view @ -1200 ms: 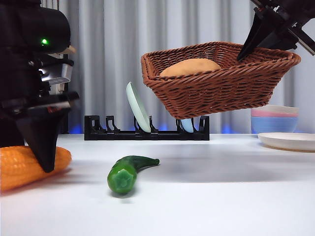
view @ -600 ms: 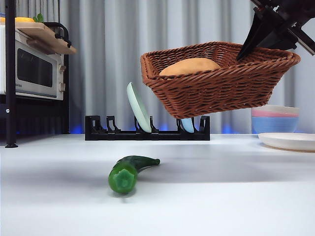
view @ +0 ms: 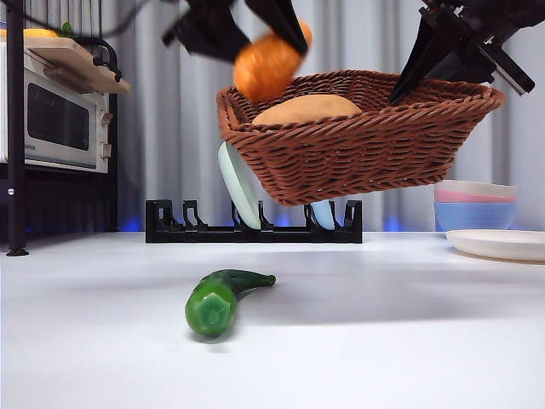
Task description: Pick up the basket,pick up the corn from the table,pick up the potato from the table,pick up the cucumber from the table,put all items into the basket
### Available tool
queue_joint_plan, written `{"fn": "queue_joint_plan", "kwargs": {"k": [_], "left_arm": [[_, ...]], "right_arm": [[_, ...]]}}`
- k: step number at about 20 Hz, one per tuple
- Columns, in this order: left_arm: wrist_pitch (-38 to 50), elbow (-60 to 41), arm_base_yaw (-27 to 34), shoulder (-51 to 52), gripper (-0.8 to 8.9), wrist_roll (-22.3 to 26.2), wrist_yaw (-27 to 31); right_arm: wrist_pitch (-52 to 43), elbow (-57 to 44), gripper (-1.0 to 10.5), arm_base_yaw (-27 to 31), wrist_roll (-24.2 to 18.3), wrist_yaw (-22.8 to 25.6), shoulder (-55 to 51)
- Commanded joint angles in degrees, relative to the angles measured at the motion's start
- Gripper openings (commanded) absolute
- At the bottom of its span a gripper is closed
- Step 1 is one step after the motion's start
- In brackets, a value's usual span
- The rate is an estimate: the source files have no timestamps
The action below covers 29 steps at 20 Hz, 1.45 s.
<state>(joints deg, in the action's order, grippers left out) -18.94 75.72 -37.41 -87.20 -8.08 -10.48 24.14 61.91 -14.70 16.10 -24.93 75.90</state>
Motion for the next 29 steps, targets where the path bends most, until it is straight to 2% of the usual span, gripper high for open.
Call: {"fn": "queue_joint_plan", "kwargs": {"k": [1, 2, 3, 5, 6, 10, 12, 17, 20, 23, 26, 29], "left_arm": [[1.46, -0.24, -0.13, -1.55, 0.01, -0.35, 0.81], [1.29, -0.24, -0.13, -2.27, 0.22, -0.35, 1.22], [0.9, -0.24, -0.11, -2.91, 1.51, -0.37, 1.33], [0.11, -0.24, -0.11, -3.87, 5.0, -0.52, 1.68], [-0.26, -0.24, -0.11, -4.07, 5.22, -0.52, 1.97], [0.17, -0.13, -0.15, -3.72, 5.22, -0.98, 1.88], [-2.8, 1.57, -0.11, -2.91, 5.22, -0.9, 1.9], [-19.65, 10.51, -0.44, 4.79, 5.21, 1.9, 2.01], [-31.45, 11.26, -0.9, 11.17, 5.2, 3.32, 4.04], [-43.54, 10.99, -1.22, 12.33, 5.2, 4.33, 5.18], [-44.61, 7.82, -2.56, 12.33, 5.2, 4.35, 5.92], [-40.19, 1.33, -4.63, 12.28, 5.2, 1.14, 5.97]], "right_arm": [[-0.96, 0.33, -0.2, -0.07, 1.03, -0.5, 0.09], [-0.96, 0.33, -0.2, -0.07, 1.03, -0.5, 0.09], [-0.96, 0.33, -0.2, -0.07, 1.03, -0.52, 0.09], [-0.96, 0.33, -0.2, -0.07, 1.03, -0.63, 0.09], [-0.96, 0.33, -0.2, -0.07, 1.03, -0.63, 0.09], [-0.94, 0.33, -0.2, -0.07, 1.03, -0.63, 0.09], [-0.94, 0.33, -0.2, -0.07, 1.03, -0.63, 0.09], [-1.51, 0.33, -0.2, 0.02, 0.98, -0.48, 0.09], [-3.56, 0.33, -0.2, 0.66, 1.11, -0.5, 0.09], [-4.46, 0.33, -0.2, 2.03, 1.92, -0.61, 0.09], [-5.14, 0.33, -0.2, 3.69, 2.14, -0.68, 0.09], [-5.27, 0.33, -0.2, 5.99, 2.47, -0.7, 0.09]]}}
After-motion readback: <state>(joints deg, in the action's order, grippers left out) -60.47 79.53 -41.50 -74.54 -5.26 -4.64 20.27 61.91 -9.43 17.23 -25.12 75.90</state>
